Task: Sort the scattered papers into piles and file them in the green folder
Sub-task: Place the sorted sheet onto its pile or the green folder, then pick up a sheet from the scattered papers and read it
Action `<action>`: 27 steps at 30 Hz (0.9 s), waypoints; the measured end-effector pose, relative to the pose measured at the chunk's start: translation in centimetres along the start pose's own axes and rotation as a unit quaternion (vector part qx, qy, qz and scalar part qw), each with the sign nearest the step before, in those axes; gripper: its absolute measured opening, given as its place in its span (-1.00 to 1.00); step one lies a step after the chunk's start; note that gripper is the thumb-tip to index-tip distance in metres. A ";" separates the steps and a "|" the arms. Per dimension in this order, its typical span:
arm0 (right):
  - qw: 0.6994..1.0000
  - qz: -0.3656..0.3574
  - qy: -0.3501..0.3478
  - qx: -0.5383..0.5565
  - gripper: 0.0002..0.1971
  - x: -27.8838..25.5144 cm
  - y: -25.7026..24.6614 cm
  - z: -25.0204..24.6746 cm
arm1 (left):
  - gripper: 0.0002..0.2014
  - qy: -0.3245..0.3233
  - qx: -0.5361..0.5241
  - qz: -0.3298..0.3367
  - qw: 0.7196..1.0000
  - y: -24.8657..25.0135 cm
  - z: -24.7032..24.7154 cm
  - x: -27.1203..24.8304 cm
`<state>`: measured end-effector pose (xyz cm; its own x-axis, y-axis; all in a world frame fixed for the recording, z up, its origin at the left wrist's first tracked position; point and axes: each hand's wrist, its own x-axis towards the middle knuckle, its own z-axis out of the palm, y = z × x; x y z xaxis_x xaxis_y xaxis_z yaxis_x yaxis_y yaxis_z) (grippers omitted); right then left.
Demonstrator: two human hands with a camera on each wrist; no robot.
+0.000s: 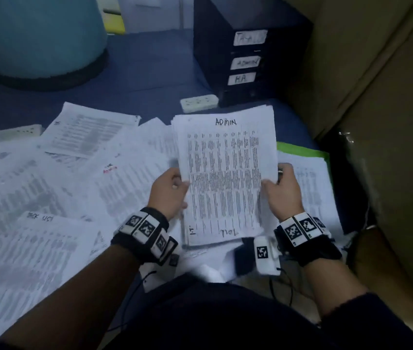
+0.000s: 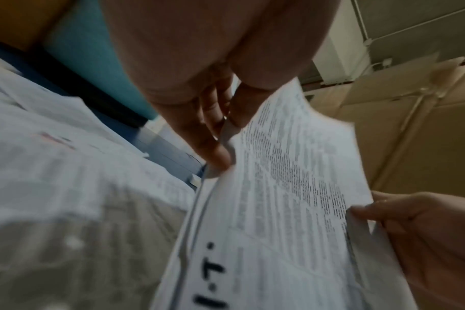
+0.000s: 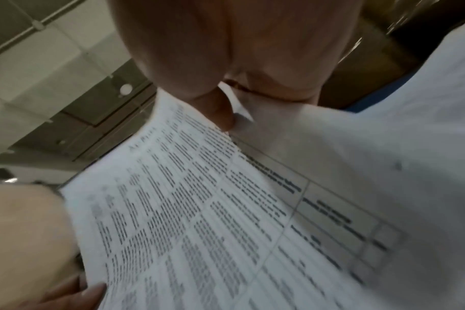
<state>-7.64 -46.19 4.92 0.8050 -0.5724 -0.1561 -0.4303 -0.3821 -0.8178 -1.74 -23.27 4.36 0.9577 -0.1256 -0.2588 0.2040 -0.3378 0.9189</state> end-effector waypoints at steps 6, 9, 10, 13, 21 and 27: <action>0.988 0.107 0.084 -0.068 -0.65 3.0 6.3 -7.7 | -0.93 -0.127 -0.020 -0.069 0.989 1.9 11.4 2.0; 0.980 0.142 0.099 -0.096 -0.55 4.9 8.9 -9.7 | -0.57 -0.185 -0.058 -0.142 0.971 2.5 15.3 2.4; 0.979 0.152 0.089 -0.106 -0.51 5.5 9.5 -10.1 | -0.46 -0.206 -0.072 -0.150 0.964 2.5 16.0 2.4; 0.973 0.160 0.050 -0.159 -0.42 6.6 10.6 -10.7 | -0.36 -0.231 -0.098 -0.161 0.955 1.8 16.4 2.5; 0.991 0.033 -0.041 -0.121 -0.72 6.8 7.1 -4.7 | -0.64 -0.099 -0.025 -0.094 0.990 -0.6 7.2 2.0; 0.967 -0.075 -0.205 -0.133 -0.76 4.2 -0.1 6.3 | -0.69 0.065 0.024 -0.093 0.993 -4.7 -4.5 0.1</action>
<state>-1.69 -43.97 0.84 0.9371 -0.1810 -0.2985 -0.3425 -0.6419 -0.6861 -1.64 -17.52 1.38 0.9231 0.0627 -0.3794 0.3728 -0.3876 0.8431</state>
